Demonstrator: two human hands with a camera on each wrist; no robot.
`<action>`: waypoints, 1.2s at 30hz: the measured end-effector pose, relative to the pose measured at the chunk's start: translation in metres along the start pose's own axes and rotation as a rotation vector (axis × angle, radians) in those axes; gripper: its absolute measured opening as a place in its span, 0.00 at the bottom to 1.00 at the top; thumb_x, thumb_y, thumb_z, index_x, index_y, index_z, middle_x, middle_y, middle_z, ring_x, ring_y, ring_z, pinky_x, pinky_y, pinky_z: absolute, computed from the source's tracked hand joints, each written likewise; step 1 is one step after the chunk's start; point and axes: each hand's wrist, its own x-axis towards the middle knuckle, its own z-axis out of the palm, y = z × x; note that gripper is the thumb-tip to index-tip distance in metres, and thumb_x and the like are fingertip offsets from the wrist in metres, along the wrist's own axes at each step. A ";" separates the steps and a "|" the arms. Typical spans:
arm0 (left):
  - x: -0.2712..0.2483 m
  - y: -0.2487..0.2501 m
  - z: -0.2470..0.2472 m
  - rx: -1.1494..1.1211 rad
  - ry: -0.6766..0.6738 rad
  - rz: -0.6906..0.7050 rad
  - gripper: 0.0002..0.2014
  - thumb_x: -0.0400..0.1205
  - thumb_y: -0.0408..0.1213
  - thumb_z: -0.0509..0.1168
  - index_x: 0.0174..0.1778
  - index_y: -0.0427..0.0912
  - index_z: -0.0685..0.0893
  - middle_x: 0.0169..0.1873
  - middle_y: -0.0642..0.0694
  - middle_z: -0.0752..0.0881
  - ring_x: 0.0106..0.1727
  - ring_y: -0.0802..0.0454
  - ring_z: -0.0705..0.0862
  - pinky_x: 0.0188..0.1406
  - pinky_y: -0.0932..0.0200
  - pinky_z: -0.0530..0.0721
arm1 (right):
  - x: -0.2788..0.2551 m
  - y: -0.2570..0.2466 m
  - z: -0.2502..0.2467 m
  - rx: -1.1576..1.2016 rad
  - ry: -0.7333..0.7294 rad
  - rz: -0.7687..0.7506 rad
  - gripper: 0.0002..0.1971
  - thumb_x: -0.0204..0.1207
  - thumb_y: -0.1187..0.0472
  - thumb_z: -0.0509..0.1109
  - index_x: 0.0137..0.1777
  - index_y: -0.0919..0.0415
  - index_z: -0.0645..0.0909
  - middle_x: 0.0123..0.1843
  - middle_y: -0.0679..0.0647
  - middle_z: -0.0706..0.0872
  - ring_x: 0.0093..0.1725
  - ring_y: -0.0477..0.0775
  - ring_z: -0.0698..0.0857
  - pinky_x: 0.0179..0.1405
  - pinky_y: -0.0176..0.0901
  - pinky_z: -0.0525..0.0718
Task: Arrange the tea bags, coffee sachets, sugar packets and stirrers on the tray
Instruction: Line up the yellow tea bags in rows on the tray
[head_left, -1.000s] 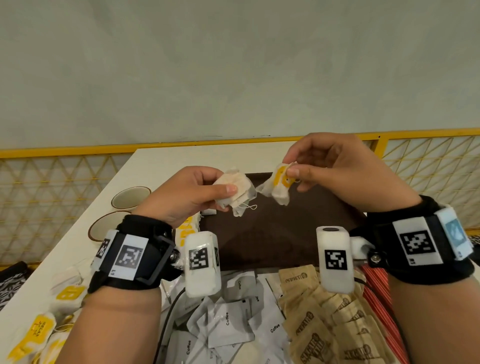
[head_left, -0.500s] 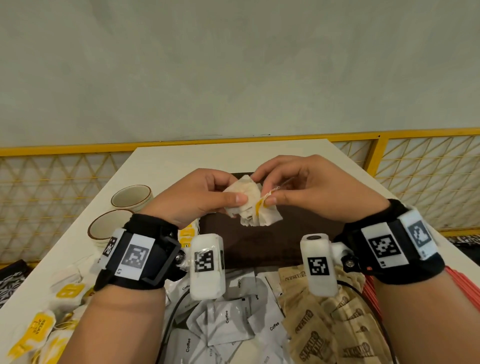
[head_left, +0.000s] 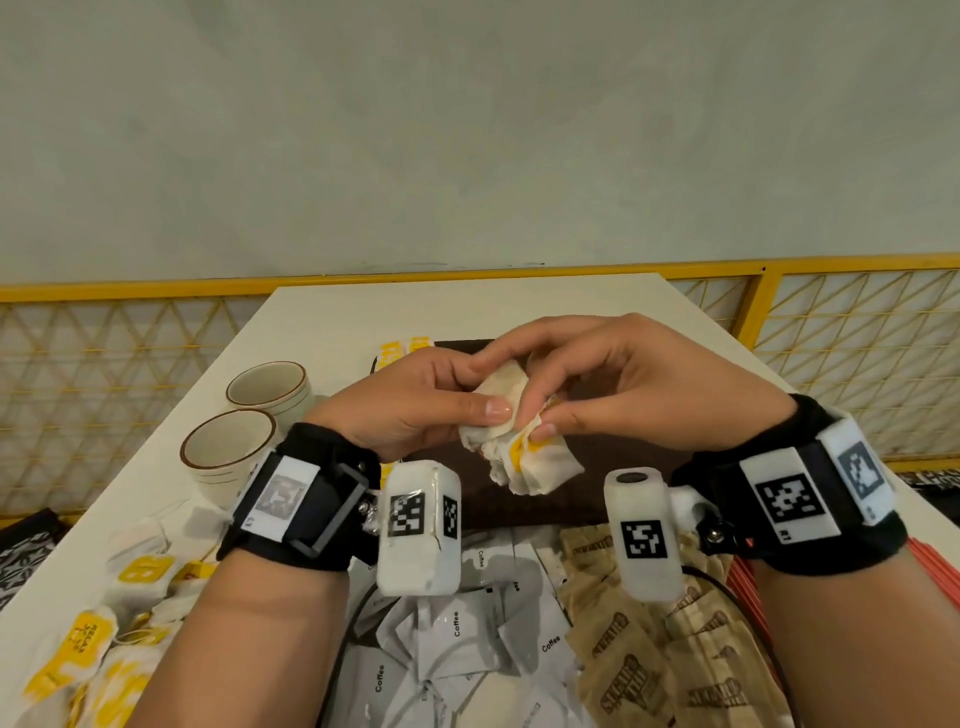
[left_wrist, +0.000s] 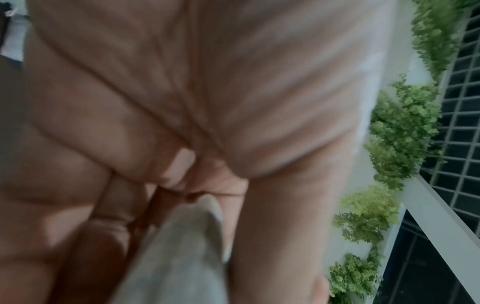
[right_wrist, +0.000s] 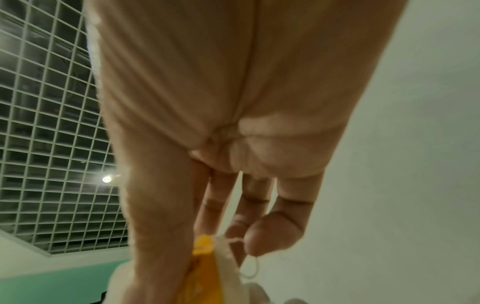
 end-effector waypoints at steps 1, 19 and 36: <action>0.001 -0.001 0.000 -0.031 -0.017 0.002 0.21 0.70 0.36 0.74 0.61 0.42 0.87 0.48 0.43 0.90 0.48 0.51 0.89 0.49 0.60 0.86 | 0.000 0.000 0.000 0.005 -0.013 -0.001 0.06 0.69 0.71 0.77 0.45 0.67 0.90 0.64 0.50 0.85 0.56 0.44 0.84 0.60 0.58 0.82; 0.008 -0.003 -0.003 -0.167 0.107 0.103 0.26 0.58 0.41 0.85 0.49 0.32 0.89 0.45 0.37 0.89 0.46 0.47 0.90 0.44 0.59 0.89 | 0.004 0.017 -0.005 0.166 0.324 0.059 0.03 0.70 0.74 0.74 0.43 0.72 0.86 0.50 0.56 0.90 0.52 0.50 0.89 0.53 0.34 0.84; 0.009 0.004 -0.002 -0.039 0.369 0.086 0.08 0.72 0.26 0.70 0.30 0.41 0.90 0.33 0.42 0.89 0.33 0.54 0.87 0.35 0.66 0.87 | 0.010 0.025 -0.008 0.366 0.587 -0.012 0.04 0.71 0.74 0.71 0.44 0.67 0.84 0.47 0.55 0.92 0.51 0.53 0.89 0.52 0.43 0.87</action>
